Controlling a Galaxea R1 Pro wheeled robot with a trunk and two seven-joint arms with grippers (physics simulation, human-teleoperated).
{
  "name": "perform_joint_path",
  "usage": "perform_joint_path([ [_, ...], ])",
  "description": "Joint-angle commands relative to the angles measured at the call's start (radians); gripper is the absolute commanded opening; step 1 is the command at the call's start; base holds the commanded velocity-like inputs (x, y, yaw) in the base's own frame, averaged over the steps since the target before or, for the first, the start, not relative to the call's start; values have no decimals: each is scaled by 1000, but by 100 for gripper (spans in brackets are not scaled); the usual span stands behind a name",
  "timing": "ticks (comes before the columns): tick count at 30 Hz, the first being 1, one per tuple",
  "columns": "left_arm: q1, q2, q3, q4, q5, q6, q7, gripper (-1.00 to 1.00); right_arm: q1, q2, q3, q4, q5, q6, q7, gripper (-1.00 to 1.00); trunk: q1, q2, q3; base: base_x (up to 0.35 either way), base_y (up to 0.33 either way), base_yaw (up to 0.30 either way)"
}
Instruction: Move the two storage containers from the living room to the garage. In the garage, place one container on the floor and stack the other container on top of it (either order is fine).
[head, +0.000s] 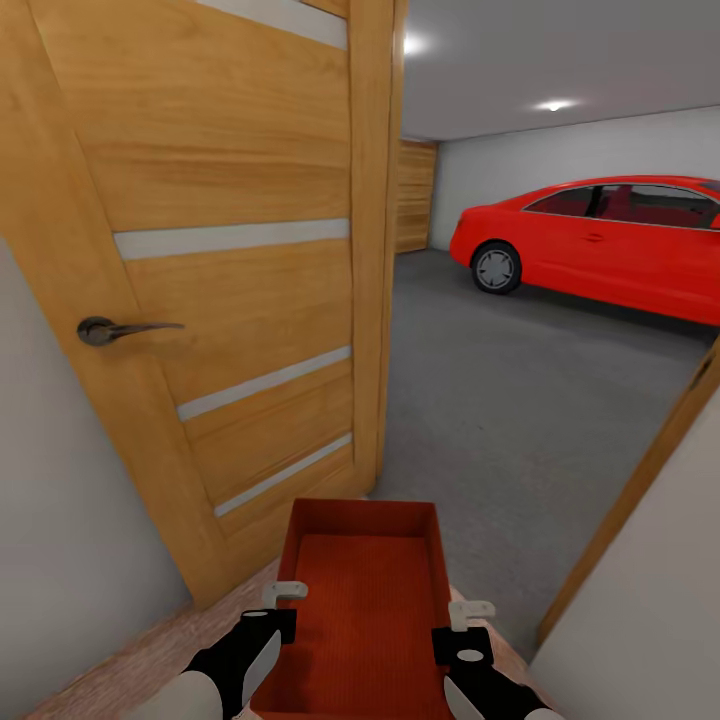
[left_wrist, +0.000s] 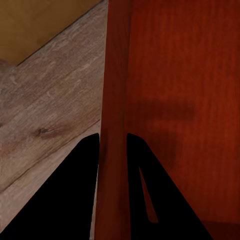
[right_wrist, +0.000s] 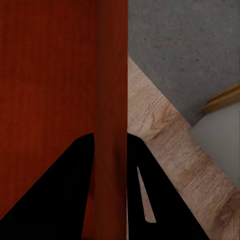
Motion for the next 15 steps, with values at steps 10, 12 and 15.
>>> perform_joint_path([
  [10,0,2,-8,-5,-21,8,13,-100,-1,0,-3,12,-15,-1,-12,-100,0,0,-1,194,256,-165],
  [12,0,2,-8,-5,-21,8,13,-100,-1,0,-3,12,-15,-1,-12,-100,0,0,-1,194,224,-259],
  [15,0,2,-8,-5,-21,8,13,-100,-1,0,-3,12,-15,-1,-12,-100,0,0,-1,194,221,-261],
])
